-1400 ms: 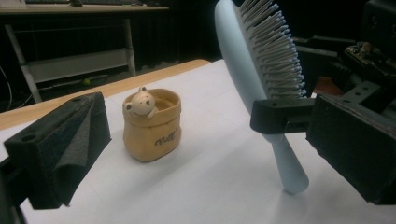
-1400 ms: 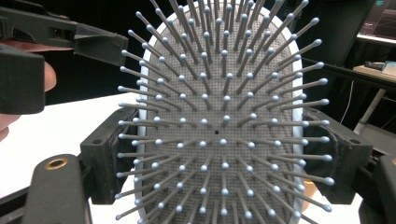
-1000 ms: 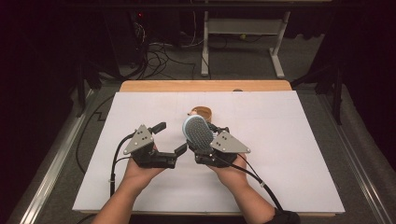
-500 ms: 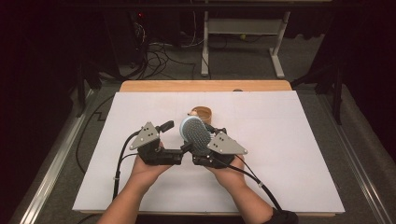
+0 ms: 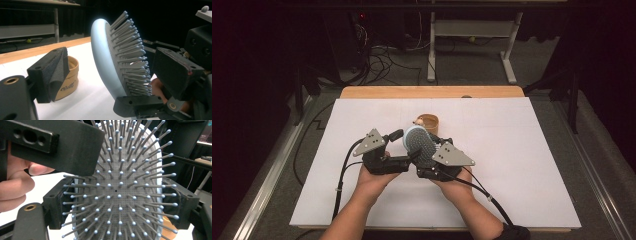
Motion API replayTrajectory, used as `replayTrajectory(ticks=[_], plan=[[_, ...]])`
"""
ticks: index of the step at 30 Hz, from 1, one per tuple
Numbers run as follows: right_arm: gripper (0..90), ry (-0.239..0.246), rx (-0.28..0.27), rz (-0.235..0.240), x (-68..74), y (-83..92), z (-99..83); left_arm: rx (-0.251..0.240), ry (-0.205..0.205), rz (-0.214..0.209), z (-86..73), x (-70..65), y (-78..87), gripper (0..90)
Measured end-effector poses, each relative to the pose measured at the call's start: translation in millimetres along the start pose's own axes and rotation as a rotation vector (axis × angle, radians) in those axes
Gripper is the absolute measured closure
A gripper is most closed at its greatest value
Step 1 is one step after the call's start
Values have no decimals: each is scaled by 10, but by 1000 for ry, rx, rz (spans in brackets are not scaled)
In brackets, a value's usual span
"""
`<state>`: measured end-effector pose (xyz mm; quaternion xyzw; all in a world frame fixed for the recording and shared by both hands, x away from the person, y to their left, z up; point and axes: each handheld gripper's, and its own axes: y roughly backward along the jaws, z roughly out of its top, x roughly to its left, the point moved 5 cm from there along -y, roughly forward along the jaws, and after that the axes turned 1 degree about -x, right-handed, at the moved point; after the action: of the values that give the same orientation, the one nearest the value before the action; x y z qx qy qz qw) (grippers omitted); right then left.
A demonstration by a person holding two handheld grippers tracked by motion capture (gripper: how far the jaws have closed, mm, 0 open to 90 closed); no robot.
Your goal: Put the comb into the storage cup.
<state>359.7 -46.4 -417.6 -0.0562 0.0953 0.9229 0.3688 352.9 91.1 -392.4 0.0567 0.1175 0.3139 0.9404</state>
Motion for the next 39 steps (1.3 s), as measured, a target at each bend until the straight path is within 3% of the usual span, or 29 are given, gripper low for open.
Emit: replayTrajectory(ticks=[6,20,30,39], plan=[[211,2,-3,-3,1,1,5,9,19,-21,-7,-7,-27,185],[211,1,2,-5,7,-5,-5,25,23,-56,-29,-42,-58,367],[211,1,1,-9,1,-11,-9,16,50,-62,-15,-31,-54,439],[211,0,-3,-16,-2,-8,-3,3,42,-55,-3,-48,-47,512]])
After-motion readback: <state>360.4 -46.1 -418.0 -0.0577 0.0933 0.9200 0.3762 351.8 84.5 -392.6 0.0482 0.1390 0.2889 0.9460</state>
